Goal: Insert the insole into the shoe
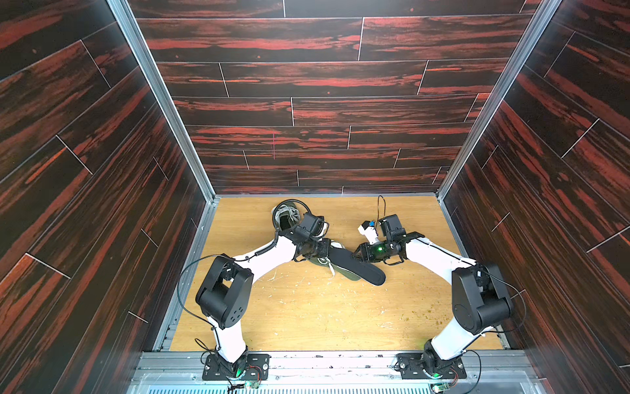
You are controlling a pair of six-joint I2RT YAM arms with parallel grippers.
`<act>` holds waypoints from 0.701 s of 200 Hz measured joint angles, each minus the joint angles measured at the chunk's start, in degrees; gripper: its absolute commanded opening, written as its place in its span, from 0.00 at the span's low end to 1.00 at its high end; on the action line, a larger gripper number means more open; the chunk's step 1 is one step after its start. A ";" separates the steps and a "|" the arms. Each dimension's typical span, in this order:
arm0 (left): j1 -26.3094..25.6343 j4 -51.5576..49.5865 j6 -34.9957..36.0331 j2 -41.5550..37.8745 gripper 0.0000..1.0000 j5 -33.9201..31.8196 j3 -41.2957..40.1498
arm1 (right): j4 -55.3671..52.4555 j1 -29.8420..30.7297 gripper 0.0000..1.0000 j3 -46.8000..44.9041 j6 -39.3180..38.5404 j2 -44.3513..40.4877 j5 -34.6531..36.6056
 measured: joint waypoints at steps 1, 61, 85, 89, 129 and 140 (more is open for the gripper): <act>-0.02 0.00 0.00 0.00 0.00 0.00 0.00 | 0.13 0.04 0.28 0.00 -0.31 0.00 -0.07; -1.27 -0.07 1.70 0.00 0.00 -0.04 0.00 | 0.52 1.40 0.16 0.46 0.33 1.16 -0.76; -1.90 0.24 2.03 0.00 0.00 -0.02 0.00 | -1.46 3.32 0.11 3.17 0.24 3.30 1.36; -1.92 0.31 2.01 0.00 0.00 -0.02 0.00 | -1.70 3.82 0.11 3.72 0.24 3.67 2.03; -1.81 1.01 1.31 0.00 0.00 -0.09 0.00 | -1.22 7.17 0.09 4.68 3.39 4.61 7.41; -1.79 1.05 0.63 0.00 0.00 -0.50 0.00 | -0.20 7.91 0.08 4.35 4.52 4.50 9.07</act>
